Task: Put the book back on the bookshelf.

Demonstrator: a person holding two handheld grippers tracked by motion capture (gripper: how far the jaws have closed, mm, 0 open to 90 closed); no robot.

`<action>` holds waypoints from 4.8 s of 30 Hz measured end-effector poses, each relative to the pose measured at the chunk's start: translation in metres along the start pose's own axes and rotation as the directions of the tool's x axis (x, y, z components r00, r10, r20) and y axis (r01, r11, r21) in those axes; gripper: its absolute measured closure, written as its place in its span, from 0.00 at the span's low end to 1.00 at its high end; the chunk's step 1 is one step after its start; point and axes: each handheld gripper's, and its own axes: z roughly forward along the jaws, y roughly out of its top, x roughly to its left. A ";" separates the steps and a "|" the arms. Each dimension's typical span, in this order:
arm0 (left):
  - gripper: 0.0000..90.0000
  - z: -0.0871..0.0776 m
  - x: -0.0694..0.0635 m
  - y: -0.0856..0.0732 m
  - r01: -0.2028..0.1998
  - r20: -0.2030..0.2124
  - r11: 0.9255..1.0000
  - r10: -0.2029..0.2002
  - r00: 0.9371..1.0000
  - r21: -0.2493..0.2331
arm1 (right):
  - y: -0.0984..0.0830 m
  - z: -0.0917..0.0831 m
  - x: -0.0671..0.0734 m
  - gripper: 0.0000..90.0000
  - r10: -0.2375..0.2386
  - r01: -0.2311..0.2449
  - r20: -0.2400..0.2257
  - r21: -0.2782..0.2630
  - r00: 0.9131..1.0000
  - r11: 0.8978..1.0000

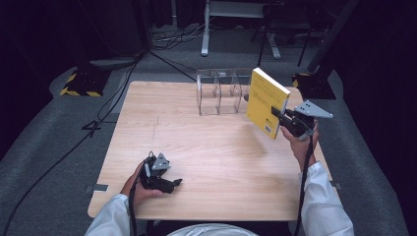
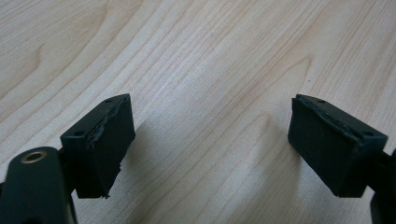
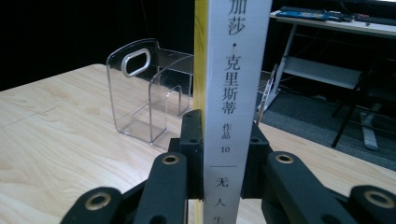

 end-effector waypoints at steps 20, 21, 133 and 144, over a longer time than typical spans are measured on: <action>0.17 0.000 0.000 0.000 0.000 -0.001 1.000 0.000 1.000 0.001 | 0.026 0.054 -0.005 0.85 0.025 -0.024 0.066 -0.015 0.997 1.000; 0.17 0.000 0.000 0.000 0.000 -0.002 1.000 0.000 1.000 0.001 | 0.027 0.058 -0.005 0.85 0.029 -0.027 0.067 -0.020 0.997 0.999; 0.18 -0.003 -0.002 -0.003 0.011 -0.020 1.000 -0.011 1.000 -0.002 | -0.016 0.145 -0.010 0.34 -0.058 0.025 0.108 0.287 0.992 0.958; 0.18 -0.003 -0.002 -0.003 0.012 -0.020 1.000 -0.012 1.000 -0.002 | -0.015 0.130 -0.007 0.29 -0.083 0.066 0.038 0.328 0.996 0.942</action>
